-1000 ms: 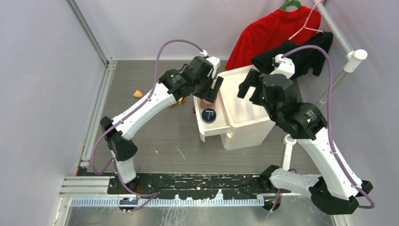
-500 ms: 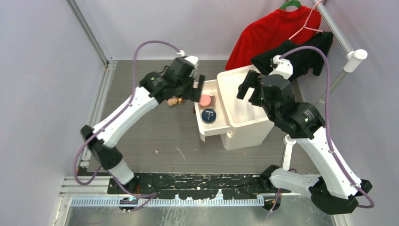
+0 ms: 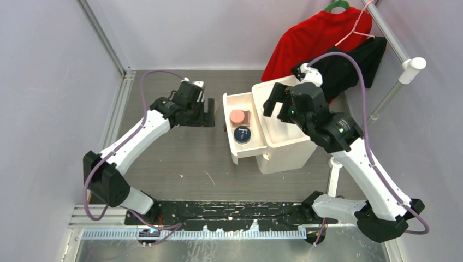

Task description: Organize the makeup

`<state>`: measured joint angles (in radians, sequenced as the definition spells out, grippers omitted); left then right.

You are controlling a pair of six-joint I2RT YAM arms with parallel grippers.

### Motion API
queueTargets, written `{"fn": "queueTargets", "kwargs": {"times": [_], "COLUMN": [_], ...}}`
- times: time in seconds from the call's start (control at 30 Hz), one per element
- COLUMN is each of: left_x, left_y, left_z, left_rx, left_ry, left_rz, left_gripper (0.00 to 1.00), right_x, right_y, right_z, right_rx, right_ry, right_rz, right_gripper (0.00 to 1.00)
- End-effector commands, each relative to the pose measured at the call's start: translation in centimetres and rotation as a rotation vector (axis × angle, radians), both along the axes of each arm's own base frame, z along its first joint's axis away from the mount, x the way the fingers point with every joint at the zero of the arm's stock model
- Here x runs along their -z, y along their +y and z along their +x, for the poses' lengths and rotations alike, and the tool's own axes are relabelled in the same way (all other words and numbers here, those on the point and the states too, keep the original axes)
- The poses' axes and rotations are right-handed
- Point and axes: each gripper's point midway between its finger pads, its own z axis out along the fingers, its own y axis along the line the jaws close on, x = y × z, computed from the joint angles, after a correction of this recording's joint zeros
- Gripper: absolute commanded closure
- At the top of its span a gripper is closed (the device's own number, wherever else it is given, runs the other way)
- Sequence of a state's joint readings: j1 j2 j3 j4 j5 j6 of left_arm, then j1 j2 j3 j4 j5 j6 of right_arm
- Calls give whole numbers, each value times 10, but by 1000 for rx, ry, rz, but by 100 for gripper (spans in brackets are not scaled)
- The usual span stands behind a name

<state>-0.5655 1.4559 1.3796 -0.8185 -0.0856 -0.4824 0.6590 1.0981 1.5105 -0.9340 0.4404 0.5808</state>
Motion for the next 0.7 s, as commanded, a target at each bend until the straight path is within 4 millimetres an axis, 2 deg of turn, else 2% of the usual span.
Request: {"fn": "queueTargets", "kwargs": {"times": [0.0, 0.1, 0.33, 0.67], "left_x": [-15, -13, -10, -9], "left_y": [-36, -52, -87, -132], "left_z": [29, 31, 28, 24], "left_rx": [61, 103, 150, 211], "left_ry": [-84, -61, -19, 16], "left_rz": [-124, -176, -325, -403], "left_gripper": [14, 14, 16, 17], "right_x": [6, 18, 42, 45], "right_y": [51, 64, 63, 87], "right_z": [7, 13, 24, 18], "right_rx": [-167, -198, -201, -276], "right_ry": [49, 90, 155, 201], "right_rz": [125, 168, 268, 419], "right_gripper": [0, 0, 0, 0]}}
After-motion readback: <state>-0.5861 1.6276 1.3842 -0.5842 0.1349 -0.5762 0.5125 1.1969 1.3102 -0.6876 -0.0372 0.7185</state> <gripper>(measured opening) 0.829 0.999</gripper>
